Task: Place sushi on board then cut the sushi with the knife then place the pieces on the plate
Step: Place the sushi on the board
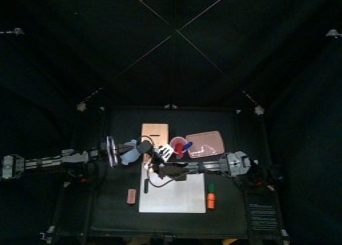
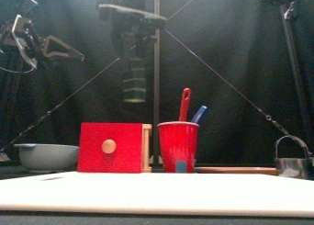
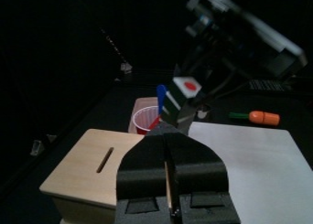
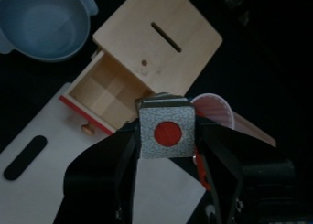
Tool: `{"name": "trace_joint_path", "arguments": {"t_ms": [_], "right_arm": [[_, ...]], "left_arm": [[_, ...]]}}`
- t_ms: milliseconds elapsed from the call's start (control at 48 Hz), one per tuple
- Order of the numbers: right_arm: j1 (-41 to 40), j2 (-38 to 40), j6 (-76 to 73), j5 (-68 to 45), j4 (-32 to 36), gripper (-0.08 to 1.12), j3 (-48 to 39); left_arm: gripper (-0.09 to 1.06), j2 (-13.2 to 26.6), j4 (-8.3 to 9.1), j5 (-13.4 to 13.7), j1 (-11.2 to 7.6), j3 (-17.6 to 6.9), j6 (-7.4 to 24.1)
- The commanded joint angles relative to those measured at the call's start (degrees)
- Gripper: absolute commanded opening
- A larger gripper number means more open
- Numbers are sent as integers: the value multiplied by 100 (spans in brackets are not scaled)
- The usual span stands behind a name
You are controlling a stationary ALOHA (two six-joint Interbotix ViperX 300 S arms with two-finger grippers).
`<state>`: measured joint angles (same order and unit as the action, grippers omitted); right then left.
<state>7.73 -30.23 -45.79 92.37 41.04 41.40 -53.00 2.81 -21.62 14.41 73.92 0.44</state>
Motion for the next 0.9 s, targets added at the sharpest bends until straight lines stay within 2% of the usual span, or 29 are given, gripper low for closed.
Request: {"name": "trace_joint_path", "arguments": {"t_ms": [21, 188, 312, 375, 625, 792, 896], "right_arm": [[334, 378, 114, 343, 431, 66, 571], [949, 316, 800, 545, 765, 66, 809], [1468, 62, 1749, 686, 949, 66, 501], [1635, -35, 1749, 721, 1020, 66, 281], [2039, 123, 1327, 888, 1670, 66, -1143], [2092, 396, 809, 712, 1204, 66, -2188], [2162, 606, 439, 316, 1187, 66, -2865]], "left_arm": [[3, 18, 18, -44, -9, -158, -9], [3, 18, 18, -53, -9, -149, 0], [3, 18, 26, -53, -18, -167, 0], [3, 18, 44, -44, -18, -176, 0], [3, 18, 44, -53, -62, -211, -18], [3, 18, 35, -44, -123, -220, -18], [3, 18, 35, -44, -123, -211, -18]]}}
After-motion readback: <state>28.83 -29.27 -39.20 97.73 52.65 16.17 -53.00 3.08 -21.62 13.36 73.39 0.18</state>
